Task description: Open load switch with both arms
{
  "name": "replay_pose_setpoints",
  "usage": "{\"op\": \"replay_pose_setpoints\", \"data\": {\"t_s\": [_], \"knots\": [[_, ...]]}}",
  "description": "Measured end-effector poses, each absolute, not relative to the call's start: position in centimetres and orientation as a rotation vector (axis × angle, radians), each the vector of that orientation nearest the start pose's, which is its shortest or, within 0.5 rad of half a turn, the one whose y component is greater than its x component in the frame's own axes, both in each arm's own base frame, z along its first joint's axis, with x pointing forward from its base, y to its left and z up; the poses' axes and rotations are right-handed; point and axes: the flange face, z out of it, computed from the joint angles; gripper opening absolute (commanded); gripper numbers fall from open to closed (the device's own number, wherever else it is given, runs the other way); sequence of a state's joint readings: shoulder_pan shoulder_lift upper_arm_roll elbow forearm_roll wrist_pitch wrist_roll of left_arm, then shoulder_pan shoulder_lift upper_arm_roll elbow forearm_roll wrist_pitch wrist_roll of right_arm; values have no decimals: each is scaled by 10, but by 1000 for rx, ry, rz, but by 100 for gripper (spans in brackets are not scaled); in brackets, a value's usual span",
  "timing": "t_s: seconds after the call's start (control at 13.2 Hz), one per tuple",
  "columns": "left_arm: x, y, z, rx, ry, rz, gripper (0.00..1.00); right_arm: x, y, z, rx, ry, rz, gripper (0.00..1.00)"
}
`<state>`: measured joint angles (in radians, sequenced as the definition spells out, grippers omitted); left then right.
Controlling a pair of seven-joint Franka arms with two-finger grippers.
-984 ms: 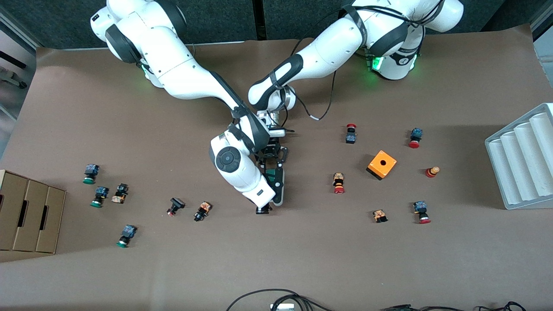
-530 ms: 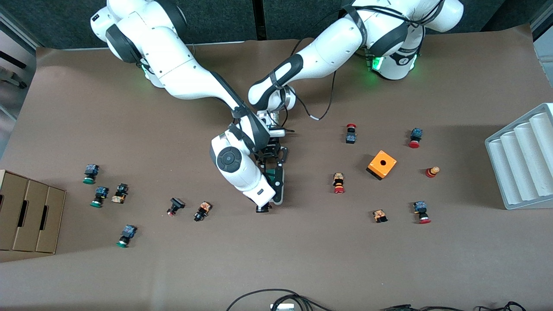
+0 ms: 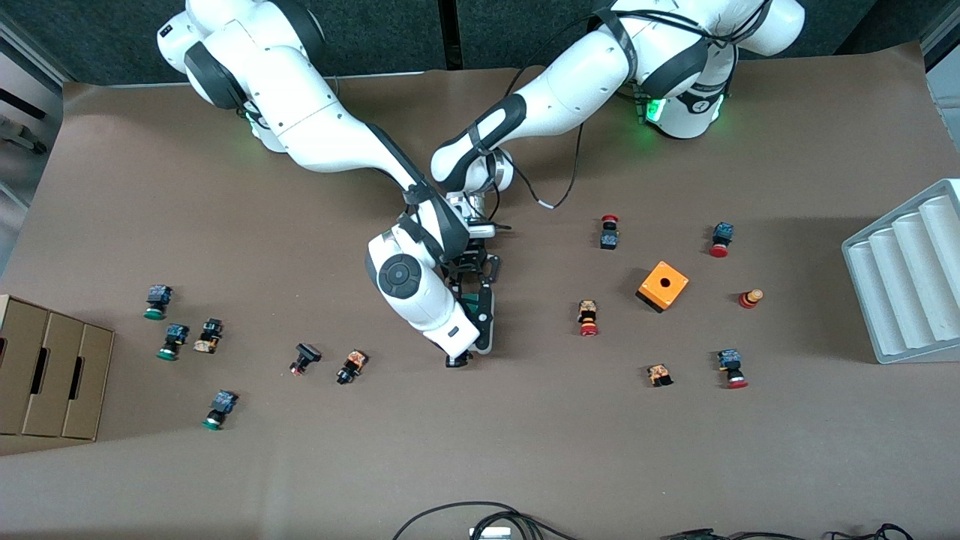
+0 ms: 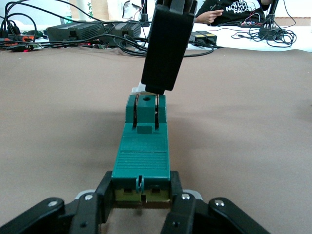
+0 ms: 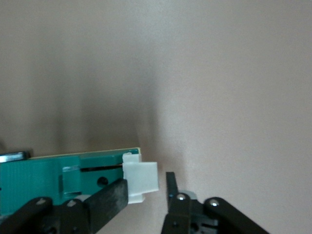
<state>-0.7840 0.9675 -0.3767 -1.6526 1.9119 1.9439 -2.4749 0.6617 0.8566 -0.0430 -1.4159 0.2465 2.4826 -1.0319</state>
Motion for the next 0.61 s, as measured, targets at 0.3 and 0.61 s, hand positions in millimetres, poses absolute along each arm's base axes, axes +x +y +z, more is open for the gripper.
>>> {"op": "replay_pose_setpoints", "data": {"t_s": [0.3,0.61], "knots": [[340,-564,74,-2618,-74,-1706,8,604,440,207,-2223,-2055,-357,37],[340,-564,74,-2618,-74,-1706,8,604,440,207,-2222,-2055,-357,34]]}}
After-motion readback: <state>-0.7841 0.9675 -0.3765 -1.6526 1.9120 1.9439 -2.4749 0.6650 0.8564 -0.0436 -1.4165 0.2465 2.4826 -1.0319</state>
